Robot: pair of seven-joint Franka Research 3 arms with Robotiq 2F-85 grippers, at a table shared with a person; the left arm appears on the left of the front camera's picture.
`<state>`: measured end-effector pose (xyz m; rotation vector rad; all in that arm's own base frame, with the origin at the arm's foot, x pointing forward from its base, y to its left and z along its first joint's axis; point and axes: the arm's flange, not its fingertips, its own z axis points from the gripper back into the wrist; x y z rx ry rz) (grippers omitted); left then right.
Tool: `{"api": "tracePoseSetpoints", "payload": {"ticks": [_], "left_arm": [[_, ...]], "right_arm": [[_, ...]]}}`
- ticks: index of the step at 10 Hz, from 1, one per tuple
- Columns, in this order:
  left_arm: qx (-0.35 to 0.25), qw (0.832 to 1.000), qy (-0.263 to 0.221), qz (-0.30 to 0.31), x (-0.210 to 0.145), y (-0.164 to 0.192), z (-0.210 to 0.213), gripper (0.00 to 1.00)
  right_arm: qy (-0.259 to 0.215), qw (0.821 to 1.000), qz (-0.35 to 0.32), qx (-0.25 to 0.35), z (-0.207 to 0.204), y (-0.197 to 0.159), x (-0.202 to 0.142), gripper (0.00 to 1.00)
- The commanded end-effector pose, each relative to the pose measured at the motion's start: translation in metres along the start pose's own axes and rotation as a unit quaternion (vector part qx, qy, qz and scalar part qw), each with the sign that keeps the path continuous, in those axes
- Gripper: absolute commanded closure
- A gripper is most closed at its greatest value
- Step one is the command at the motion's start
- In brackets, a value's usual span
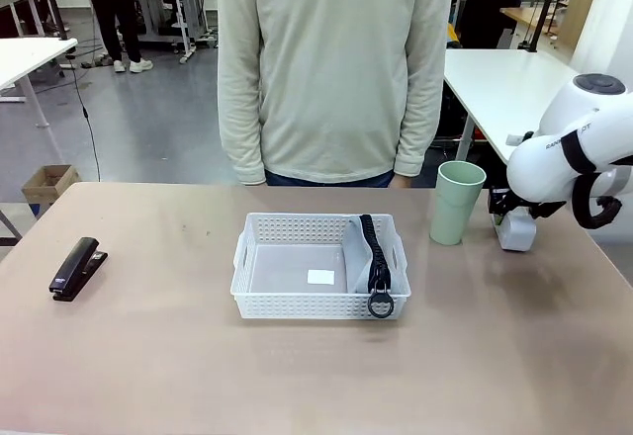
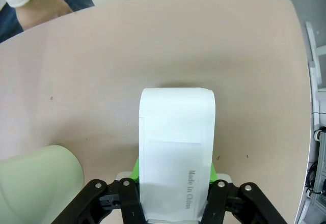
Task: Efficiently arrange items inside the basket to fit them all.
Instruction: Pick up the Digital clock and place it inside the Organizing basket.
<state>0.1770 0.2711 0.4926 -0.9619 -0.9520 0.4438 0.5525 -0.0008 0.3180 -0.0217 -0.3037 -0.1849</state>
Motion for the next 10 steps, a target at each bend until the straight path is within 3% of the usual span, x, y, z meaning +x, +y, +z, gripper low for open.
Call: {"api": "tracePoseSetpoints", "payload": {"ticks": [1,5,8,10], "left_arm": [[-0.007,1.000,-0.004,-0.012,0.002,0.001,-0.001,0.00],[-0.007,1.000,-0.004,-0.012,0.002,0.001,-0.001,0.00],[-0.007,1.000,-0.004,-0.012,0.002,0.001,-0.001,0.00],[-0.007,1.000,-0.004,-0.012,0.002,0.001,-0.001,0.00]], "right_arm": [[0.000,1.000,-0.020,-0.005,-0.002,0.004,-0.003,1.00],[0.004,0.999,-0.037,0.013,0.018,-0.008,0.002,1.00],[0.036,0.997,-0.019,0.072,0.136,-0.028,-0.003,1.00],[0.060,0.993,0.026,0.103,0.222,-0.037,-0.052,1.00]]}}
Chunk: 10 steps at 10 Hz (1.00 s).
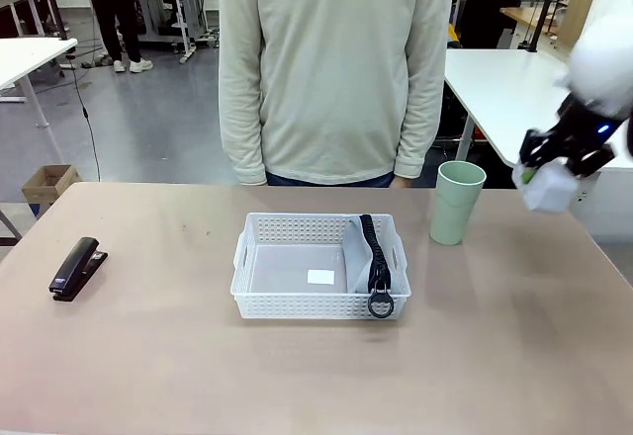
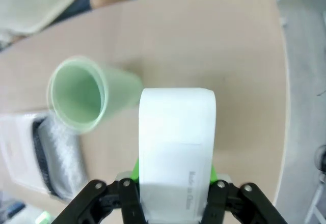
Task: Efficiently arrange items inside the basket to fit them all.
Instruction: Pick up the Digital clock and place it inside the Organizing basket.
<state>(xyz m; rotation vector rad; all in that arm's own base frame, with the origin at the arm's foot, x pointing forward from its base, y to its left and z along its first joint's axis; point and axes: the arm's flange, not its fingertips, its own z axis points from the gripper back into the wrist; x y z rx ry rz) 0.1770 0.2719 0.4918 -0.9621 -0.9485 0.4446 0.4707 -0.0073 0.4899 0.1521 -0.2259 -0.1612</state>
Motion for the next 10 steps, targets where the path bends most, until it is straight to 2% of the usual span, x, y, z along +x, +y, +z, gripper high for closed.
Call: {"api": "tracePoseSetpoints", "payload": {"ticks": [1,3,4,5,7,8,9,10], "left_arm": [[-0.007,1.000,-0.005,-0.013,0.002,0.000,-0.001,0.00],[-0.007,1.000,-0.005,-0.013,0.002,0.000,-0.001,0.00],[-0.007,1.000,-0.005,-0.013,0.002,0.000,-0.001,0.00],[-0.007,1.000,-0.005,-0.013,0.002,0.000,-0.001,0.00],[-0.007,1.000,-0.005,-0.013,0.002,0.000,-0.001,0.00],[-0.007,1.000,-0.005,-0.013,0.002,0.000,-0.001,0.00],[-0.007,1.000,-0.005,-0.013,0.002,0.000,-0.001,0.00],[-0.007,1.000,-0.005,-0.013,0.002,0.000,-0.001,0.00]], "right_arm": [[0.011,0.998,0.055,0.038,0.059,-0.011,-0.065,1.00],[-0.018,0.997,0.052,0.060,0.076,-0.024,-0.107,1.00],[-0.005,0.995,0.038,0.091,0.071,-0.034,-0.109,1.00],[-0.002,0.998,0.051,0.032,0.087,-0.012,-0.094,0.56],[-0.002,0.998,0.051,0.032,0.087,-0.012,-0.094,0.56],[-0.002,0.998,0.046,0.046,0.084,-0.020,-0.111,0.50],[0.008,0.998,0.042,0.042,0.063,-0.018,-0.111,0.50],[-0.030,0.998,0.045,0.033,0.071,0.005,-0.112,0.50]]}}
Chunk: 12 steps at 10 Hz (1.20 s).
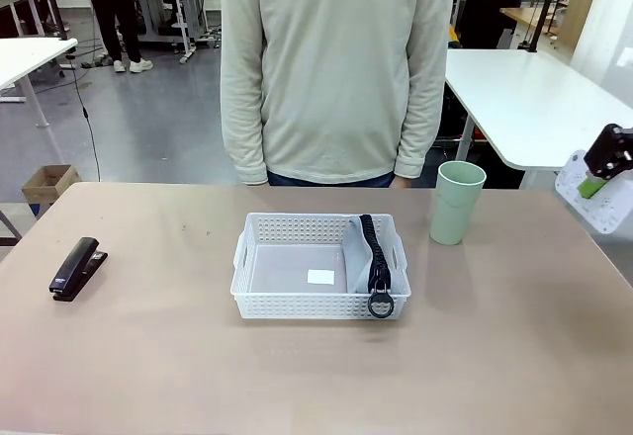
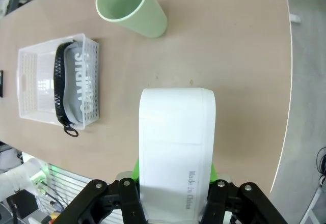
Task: Efficiently arrange items inside the basket to fit them all.
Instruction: Pick up the Digital clock and place it inside the Organizing basket.
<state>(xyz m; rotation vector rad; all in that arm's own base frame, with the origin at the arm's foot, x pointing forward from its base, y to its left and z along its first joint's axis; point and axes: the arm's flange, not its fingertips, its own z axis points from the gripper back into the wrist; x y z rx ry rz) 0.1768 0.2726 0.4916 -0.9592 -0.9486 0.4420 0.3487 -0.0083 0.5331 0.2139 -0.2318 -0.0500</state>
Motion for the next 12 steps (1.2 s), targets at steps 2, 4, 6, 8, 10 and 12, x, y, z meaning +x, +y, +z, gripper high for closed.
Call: {"api": "tracePoseSetpoints", "payload": {"ticks": [2,4,6,8,10,12], "left_arm": [[-0.008,1.000,-0.006,-0.012,0.002,-0.001,-0.002,0.00],[-0.008,1.000,-0.006,-0.012,0.002,-0.001,-0.002,0.00],[-0.008,1.000,-0.006,-0.012,0.002,-0.001,-0.002,0.00],[-0.008,1.000,-0.006,-0.012,0.002,-0.001,-0.002,0.00],[-0.008,1.000,-0.006,-0.012,0.002,-0.001,-0.002,0.00],[-0.008,1.000,-0.006,-0.012,0.002,-0.001,-0.002,0.00]], "right_arm": [[-0.113,0.987,0.114,0.002,0.028,0.094,-0.006,0.50],[-0.134,0.967,0.215,0.007,0.029,0.178,-0.008,0.50],[-0.136,0.946,0.294,0.007,-0.002,0.266,-0.008,0.50],[-0.122,0.915,0.384,0.038,-0.055,0.343,-0.012,0.50],[-0.096,0.886,0.450,0.056,-0.116,0.387,-0.023,0.50],[-0.055,0.887,0.455,0.061,-0.165,0.391,-0.021,0.50]]}}
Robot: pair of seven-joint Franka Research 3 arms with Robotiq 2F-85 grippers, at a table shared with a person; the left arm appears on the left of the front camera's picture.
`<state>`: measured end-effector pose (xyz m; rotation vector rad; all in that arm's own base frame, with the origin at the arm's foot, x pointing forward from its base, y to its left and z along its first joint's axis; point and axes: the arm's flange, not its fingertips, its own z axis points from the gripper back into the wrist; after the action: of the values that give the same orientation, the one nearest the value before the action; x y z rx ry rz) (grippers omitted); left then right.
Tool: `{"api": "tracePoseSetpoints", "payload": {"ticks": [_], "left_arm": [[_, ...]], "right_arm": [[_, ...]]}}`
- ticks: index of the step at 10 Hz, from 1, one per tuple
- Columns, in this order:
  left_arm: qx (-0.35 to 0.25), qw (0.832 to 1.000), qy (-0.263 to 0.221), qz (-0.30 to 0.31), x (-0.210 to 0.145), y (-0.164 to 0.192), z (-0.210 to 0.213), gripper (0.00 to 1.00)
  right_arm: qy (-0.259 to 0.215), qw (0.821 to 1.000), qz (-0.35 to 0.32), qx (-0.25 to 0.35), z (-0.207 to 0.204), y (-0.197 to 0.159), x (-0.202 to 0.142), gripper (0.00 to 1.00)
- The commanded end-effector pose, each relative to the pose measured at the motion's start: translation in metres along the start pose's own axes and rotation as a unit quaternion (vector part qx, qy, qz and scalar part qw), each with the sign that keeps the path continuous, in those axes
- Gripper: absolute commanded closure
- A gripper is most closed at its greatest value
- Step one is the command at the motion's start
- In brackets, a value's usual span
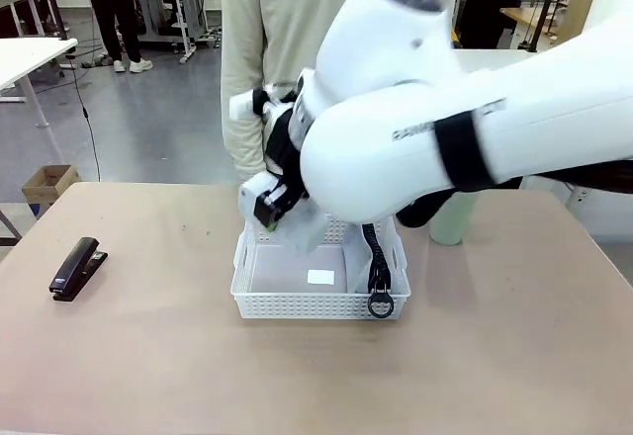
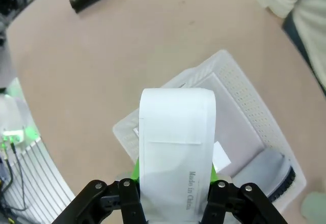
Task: Efficiently arrange items inside the basket to fit them all.
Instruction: Pick up the Digital clock and place it inside the Organizing basket.
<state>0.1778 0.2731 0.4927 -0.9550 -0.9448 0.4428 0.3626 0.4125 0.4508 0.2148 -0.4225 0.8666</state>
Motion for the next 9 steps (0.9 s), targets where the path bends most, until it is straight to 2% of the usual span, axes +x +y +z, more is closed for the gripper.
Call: {"api": "tracePoseSetpoints", "payload": {"ticks": [1,3,5,7,9], "left_arm": [[-0.011,1.000,-0.007,-0.012,0.001,0.000,-0.001,0.00],[-0.011,1.000,-0.007,-0.012,0.001,0.000,-0.001,0.00],[-0.011,1.000,-0.007,-0.012,0.001,0.000,-0.001,0.00],[-0.011,1.000,-0.007,-0.012,0.001,0.000,-0.001,0.00],[-0.011,1.000,-0.007,-0.012,0.001,0.000,-0.001,0.00]], "right_arm": [[-0.003,1.000,0.013,0.003,-0.016,-0.014,0.002,0.50],[-0.008,0.999,0.046,-0.017,-0.058,-0.021,-0.017,0.50],[-0.001,0.998,0.057,-0.031,-0.080,-0.035,-0.025,0.50],[0.026,0.998,0.050,-0.020,-0.105,-0.046,-0.036,0.50],[0.021,0.999,0.047,-0.008,-0.113,-0.050,-0.041,0.50]]}}
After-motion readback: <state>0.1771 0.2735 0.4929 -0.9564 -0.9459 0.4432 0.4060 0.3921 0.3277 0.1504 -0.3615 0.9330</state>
